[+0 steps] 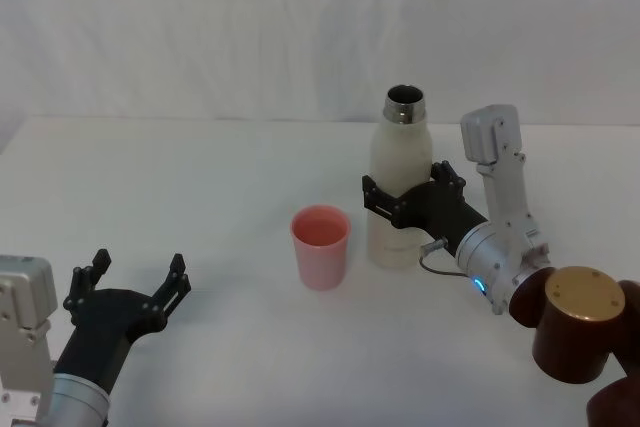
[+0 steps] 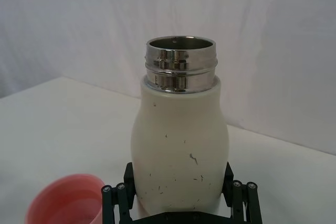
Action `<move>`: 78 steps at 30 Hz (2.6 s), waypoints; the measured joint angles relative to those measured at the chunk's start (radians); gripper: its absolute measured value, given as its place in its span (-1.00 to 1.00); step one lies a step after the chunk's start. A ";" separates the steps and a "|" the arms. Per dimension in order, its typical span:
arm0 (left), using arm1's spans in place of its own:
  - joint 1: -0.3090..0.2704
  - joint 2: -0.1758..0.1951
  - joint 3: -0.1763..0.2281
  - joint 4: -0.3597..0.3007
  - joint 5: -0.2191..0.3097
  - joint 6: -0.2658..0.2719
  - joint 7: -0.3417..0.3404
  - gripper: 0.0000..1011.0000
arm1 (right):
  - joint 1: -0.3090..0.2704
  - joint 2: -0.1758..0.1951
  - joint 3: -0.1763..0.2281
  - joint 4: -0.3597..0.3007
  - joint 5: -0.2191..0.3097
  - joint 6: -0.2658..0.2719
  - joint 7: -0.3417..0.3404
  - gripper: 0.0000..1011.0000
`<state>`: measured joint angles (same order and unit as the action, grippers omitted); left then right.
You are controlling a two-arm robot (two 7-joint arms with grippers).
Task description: Grasp the thermos with one hand and pour water into the cup lid.
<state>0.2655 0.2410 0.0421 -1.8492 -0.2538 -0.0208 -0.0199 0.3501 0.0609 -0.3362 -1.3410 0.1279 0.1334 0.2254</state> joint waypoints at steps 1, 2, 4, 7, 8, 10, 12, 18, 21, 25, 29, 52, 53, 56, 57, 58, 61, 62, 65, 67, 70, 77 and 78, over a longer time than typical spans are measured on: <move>0.000 0.000 0.000 0.000 0.000 0.000 0.000 0.98 | 0.000 0.000 0.000 0.000 0.001 0.000 0.000 0.90; 0.000 0.000 0.000 0.000 0.000 0.000 0.000 0.98 | 0.000 0.000 0.000 0.000 0.002 0.000 0.000 0.90; 0.000 0.000 0.000 0.000 0.000 0.000 0.000 0.98 | 0.000 0.000 0.000 0.000 0.002 0.000 0.000 0.90; 0.000 0.000 0.000 0.000 0.000 0.000 0.000 0.98 | -0.001 0.000 0.000 -0.001 0.001 0.000 0.001 0.90; 0.000 0.000 0.000 0.000 0.000 0.000 0.000 0.98 | -0.001 0.000 0.000 -0.001 0.001 0.000 0.001 0.90; 0.000 0.000 0.000 0.000 0.000 0.000 0.000 0.98 | -0.001 0.000 0.000 -0.001 0.001 0.000 0.001 0.90; 0.000 0.000 0.000 0.000 0.000 0.000 0.000 0.98 | -0.001 0.000 0.001 -0.001 0.001 0.000 0.001 0.90; 0.000 0.000 0.000 0.000 0.000 0.000 0.000 0.98 | -0.001 -0.001 0.001 -0.002 0.000 0.000 0.001 0.98; 0.000 0.000 0.000 0.000 0.000 0.000 0.000 0.98 | -0.001 -0.001 0.001 -0.002 -0.001 0.000 0.002 0.98; 0.000 0.000 0.000 0.000 0.000 0.000 0.000 0.98 | -0.001 -0.001 0.001 -0.002 -0.001 0.000 0.002 0.98; 0.000 0.000 0.000 0.000 0.000 0.000 0.000 0.98 | -0.001 -0.001 0.001 -0.002 -0.001 0.000 0.002 0.98; 0.000 0.000 0.000 0.000 0.000 0.000 0.000 0.98 | -0.020 0.016 0.000 -0.033 0.004 -0.011 0.004 0.98; 0.000 0.000 0.000 0.000 0.000 0.000 0.000 0.98 | -0.022 0.017 -0.001 -0.035 0.004 -0.011 0.004 0.98; 0.000 0.000 0.000 0.000 0.000 0.000 0.000 0.98 | -0.026 0.020 -0.001 -0.040 0.006 -0.011 0.004 0.98; 0.000 0.000 0.000 0.000 0.000 0.000 0.000 0.98 | -0.028 0.022 -0.001 -0.043 0.006 -0.012 0.004 0.98; 0.000 0.000 0.000 0.000 0.000 0.000 0.000 0.98 | -0.031 0.024 -0.001 -0.045 0.008 -0.013 0.005 0.98; 0.000 0.000 0.000 0.000 0.000 0.000 0.000 0.98 | -0.034 0.026 -0.001 -0.049 0.009 -0.015 0.005 0.98; 0.000 0.000 0.000 0.000 0.000 0.000 0.000 0.98 | -0.037 0.028 -0.001 -0.052 0.010 -0.016 0.005 0.98; 0.000 0.000 0.000 0.000 0.000 0.000 0.000 0.98 | -0.047 0.032 0.000 -0.067 0.013 -0.017 0.005 0.98; 0.000 0.000 0.000 0.000 0.000 0.000 0.000 0.98 | -0.050 0.034 0.000 -0.071 0.013 -0.017 0.005 0.98; 0.000 0.000 0.000 0.000 0.000 0.000 0.000 0.98 | -0.064 0.040 0.000 -0.096 0.012 -0.016 0.000 0.98; 0.000 0.000 0.000 0.000 0.000 0.000 0.000 0.98 | -0.107 0.055 0.009 -0.151 0.013 -0.010 -0.007 0.98; 0.000 0.000 0.000 0.000 0.000 0.000 0.000 0.98 | -0.113 0.058 0.011 -0.159 0.014 -0.009 -0.008 0.98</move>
<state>0.2655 0.2410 0.0421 -1.8492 -0.2538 -0.0208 -0.0199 0.2372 0.1185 -0.3252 -1.5001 0.1421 0.1240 0.2179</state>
